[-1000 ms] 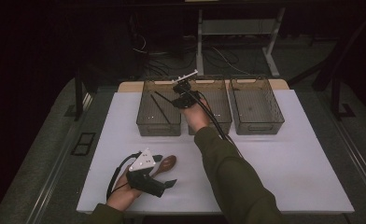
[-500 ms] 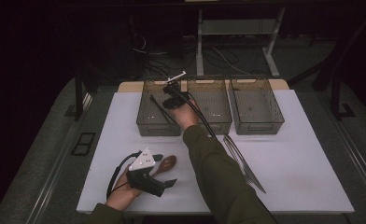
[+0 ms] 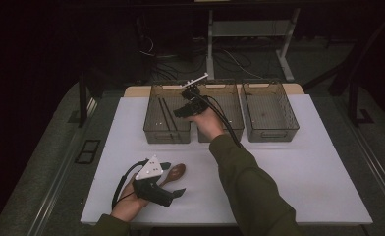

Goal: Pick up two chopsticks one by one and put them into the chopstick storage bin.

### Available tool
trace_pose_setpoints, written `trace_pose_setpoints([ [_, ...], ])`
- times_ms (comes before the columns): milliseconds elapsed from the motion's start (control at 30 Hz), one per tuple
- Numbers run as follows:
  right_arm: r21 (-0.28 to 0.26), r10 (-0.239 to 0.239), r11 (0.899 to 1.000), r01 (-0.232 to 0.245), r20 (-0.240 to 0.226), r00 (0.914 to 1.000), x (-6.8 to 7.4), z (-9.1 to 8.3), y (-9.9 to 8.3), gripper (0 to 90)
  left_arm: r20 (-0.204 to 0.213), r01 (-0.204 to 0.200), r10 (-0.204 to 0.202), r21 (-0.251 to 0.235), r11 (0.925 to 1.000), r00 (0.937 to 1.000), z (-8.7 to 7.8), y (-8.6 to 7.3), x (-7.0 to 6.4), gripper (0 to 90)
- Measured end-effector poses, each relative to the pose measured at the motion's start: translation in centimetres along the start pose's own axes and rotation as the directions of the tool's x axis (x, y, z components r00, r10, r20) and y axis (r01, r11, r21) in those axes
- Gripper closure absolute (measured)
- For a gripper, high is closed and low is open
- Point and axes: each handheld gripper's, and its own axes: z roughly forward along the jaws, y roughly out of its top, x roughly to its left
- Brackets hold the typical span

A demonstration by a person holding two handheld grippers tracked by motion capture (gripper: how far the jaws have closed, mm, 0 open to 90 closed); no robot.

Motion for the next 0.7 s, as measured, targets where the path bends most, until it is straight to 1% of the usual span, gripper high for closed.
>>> trace_pose_setpoints([
  [33,-0.007,-0.006,1.0,0.006,-0.003,1.0,-0.1,-0.5,-0.3,42.1,0.001,-0.007,0.007,0.008,0.9999,1.0,0.0,0.0,0.1,3.1],
  [100,-0.015,-0.017,1.0,0.017,-0.014,0.9997,-0.3,-1.6,-0.9,38.9,0.0,-0.001,0.001,0.013,0.9999,1.0,0.1,0.0,0.0,3.1],
  [233,-0.038,-0.041,0.999,0.04,-0.049,0.9979,-0.7,-3.6,-2.4,35.7,-0.003,-0.019,0.019,0.021,0.9996,0.9998,0.1,0.0,0.0,3.1],
  [367,-0.066,-0.058,0.996,0.054,-0.064,0.9962,-1.4,-5.5,-4.0,33.7,-0.006,-0.006,0.006,0.017,0.9998,1.0,0.0,-0.1,0.0,3.1],
  [433,-0.079,-0.066,0.995,0.06,-0.07,0.9954,-1.8,-6.3,-4.8,33.1,-0.007,-0.011,0.011,0.02,0.9997,0.9999,-0.1,-0.1,0.1,3.1],
  [500,-0.091,-0.066,0.994,0.059,-0.076,0.9949,-2.2,-7.2,-5.5,33.1,-0.01,0.006,-0.006,0.008,0.9999,0.9999,0.0,-0.2,0.0,3.1],
  [600,-0.11,-0.078,0.992,0.068,-0.089,0.9929,-2.7,-8.5,-6.5,32.3,-0.013,0.008,-0.008,0.014,0.9999,0.9999,-0.1,-0.2,0.0,3.1],
  [633,-0.114,-0.075,0.991,0.064,-0.094,0.9927,-2.8,-9.0,-6.9,32.1,-0.014,0.01,-0.01,0.013,0.9999,0.9999,-0.1,-0.2,0.0,3.1],
  [700,-0.12,-0.086,0.99,0.075,-0.094,0.9918,-3.1,-9.8,-7.7,30.9,-0.015,0.009,-0.009,0.021,0.9997,0.9999,-0.1,-0.2,0.0,3.1],
])
